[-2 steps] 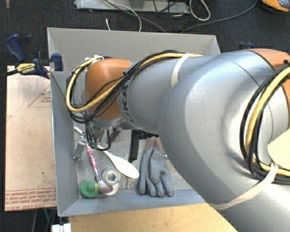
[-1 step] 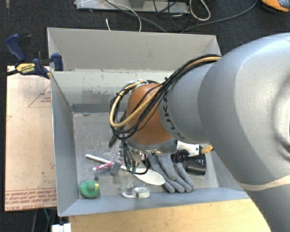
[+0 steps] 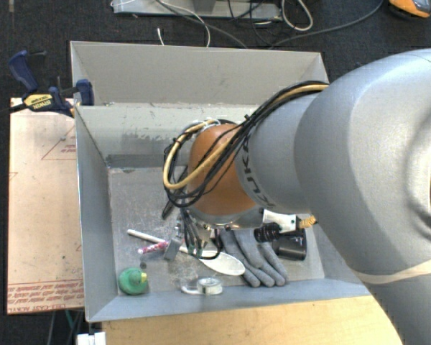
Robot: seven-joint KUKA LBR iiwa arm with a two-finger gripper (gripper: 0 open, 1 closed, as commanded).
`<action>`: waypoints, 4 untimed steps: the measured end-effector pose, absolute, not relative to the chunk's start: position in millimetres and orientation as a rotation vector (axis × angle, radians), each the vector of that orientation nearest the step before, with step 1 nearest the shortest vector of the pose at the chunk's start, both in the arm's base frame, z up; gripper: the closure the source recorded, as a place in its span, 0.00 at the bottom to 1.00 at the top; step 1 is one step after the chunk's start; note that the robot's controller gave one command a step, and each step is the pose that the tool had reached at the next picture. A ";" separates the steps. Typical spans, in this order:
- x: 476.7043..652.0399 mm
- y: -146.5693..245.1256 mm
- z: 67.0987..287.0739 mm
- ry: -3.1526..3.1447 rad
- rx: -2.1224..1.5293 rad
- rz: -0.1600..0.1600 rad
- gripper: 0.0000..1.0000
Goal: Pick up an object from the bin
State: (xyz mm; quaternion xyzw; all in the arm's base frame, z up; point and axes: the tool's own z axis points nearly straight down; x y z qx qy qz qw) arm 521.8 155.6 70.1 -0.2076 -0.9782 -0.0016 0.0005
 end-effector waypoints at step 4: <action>521.1 155.8 132.4 -3.070 -0.651 -0.005 1.00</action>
Offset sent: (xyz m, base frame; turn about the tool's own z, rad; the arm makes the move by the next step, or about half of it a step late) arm 0.0000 0.0000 0.0520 0.0004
